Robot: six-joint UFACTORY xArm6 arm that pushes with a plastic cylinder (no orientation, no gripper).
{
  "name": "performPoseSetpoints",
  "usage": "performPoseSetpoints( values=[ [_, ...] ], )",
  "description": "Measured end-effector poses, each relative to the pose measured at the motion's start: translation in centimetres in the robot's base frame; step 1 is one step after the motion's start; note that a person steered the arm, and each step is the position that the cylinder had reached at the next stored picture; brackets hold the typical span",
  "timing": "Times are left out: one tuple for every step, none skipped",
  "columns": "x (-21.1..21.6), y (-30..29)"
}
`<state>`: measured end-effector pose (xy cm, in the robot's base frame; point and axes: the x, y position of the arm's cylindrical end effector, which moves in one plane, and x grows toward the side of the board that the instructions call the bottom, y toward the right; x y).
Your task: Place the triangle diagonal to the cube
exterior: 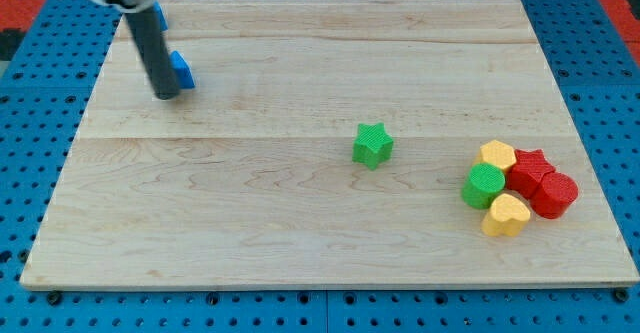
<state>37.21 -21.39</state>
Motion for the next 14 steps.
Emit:
performPoseSetpoints(
  values=[
    [-1.5, -0.9],
    [-0.9, 0.4],
    [0.7, 0.4],
    [1.7, 2.5],
    [2.4, 3.2],
    [-0.2, 2.4],
    [-0.2, 2.5],
    [-0.5, 4.0],
    [-1.9, 4.9],
    [-3.5, 3.5],
    [-3.5, 0.7],
    [-3.5, -0.7],
    [-4.3, -0.5],
    [-5.1, 3.3]
  ],
)
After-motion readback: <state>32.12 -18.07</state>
